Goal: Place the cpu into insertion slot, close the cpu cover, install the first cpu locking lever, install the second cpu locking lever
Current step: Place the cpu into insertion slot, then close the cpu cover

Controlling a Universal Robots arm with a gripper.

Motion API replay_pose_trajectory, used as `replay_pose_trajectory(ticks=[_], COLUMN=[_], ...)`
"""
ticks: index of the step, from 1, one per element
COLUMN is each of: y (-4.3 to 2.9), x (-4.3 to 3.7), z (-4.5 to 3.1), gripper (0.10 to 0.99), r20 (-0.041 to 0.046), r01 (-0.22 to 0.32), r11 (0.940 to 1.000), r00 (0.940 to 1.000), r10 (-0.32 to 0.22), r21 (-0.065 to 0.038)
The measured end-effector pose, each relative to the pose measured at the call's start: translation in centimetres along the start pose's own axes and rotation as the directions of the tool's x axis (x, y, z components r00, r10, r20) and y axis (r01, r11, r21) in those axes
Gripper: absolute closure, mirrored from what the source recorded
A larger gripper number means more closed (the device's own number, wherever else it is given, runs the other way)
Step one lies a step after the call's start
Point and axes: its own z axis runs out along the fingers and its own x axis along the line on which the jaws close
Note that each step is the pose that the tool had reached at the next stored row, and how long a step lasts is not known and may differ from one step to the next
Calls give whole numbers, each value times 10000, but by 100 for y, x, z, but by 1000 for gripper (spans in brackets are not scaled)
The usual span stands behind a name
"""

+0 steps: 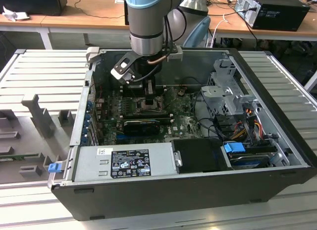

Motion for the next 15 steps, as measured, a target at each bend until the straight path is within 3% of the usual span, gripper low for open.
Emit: replay_pose_trajectory(ticks=[1,4,8,15], y=[0,2,7,9], x=[0,-1,-3,-4], z=[-3,-23,-109,-126], gripper=[980,980,980,980], r20=[3,17,33,32], r01=[1,1,2,2], r11=[10000,10000,10000,10000], r00=[10000,10000,10000,10000], r10=[-1,-1,-2,-2], r21=[1,0,1,0])
